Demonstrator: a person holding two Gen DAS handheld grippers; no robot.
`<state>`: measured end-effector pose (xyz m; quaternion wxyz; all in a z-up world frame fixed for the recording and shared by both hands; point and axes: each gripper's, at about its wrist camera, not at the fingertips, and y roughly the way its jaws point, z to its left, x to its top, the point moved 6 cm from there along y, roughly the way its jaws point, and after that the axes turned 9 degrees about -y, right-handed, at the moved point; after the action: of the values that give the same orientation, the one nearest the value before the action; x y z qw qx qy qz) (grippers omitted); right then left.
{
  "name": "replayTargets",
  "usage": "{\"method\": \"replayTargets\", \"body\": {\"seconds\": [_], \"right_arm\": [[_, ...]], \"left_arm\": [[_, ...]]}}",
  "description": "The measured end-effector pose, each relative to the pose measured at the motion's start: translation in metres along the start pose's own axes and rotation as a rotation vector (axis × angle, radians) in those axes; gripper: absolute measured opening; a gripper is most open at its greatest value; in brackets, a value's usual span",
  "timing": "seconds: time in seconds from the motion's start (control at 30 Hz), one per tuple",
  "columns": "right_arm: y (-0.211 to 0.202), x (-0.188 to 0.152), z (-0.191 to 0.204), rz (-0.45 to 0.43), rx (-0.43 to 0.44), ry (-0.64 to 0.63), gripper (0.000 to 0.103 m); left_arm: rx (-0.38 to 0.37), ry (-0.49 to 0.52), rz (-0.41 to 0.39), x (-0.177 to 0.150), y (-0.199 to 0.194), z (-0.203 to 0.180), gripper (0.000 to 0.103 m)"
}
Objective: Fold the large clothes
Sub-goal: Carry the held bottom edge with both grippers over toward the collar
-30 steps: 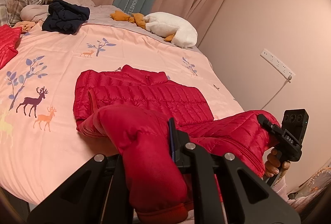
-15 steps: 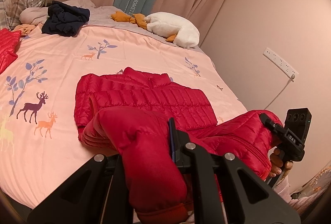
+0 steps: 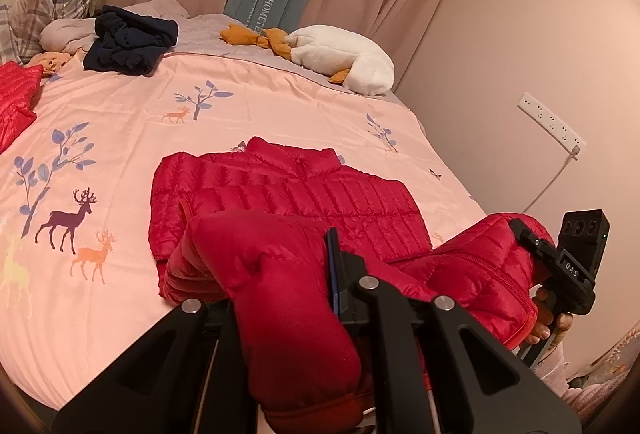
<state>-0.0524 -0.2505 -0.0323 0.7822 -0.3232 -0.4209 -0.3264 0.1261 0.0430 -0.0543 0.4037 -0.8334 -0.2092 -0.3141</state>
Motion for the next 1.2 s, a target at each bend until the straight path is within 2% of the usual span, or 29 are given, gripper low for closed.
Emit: {"method": "replayTargets", "body": {"seconds": [1.2], "right_arm": [[0.052, 0.020, -0.057, -0.007, -0.098, 0.025, 0.012]], "left_arm": [[0.121, 0.020, -0.028, 0.031, 0.048, 0.024, 0.010]]}}
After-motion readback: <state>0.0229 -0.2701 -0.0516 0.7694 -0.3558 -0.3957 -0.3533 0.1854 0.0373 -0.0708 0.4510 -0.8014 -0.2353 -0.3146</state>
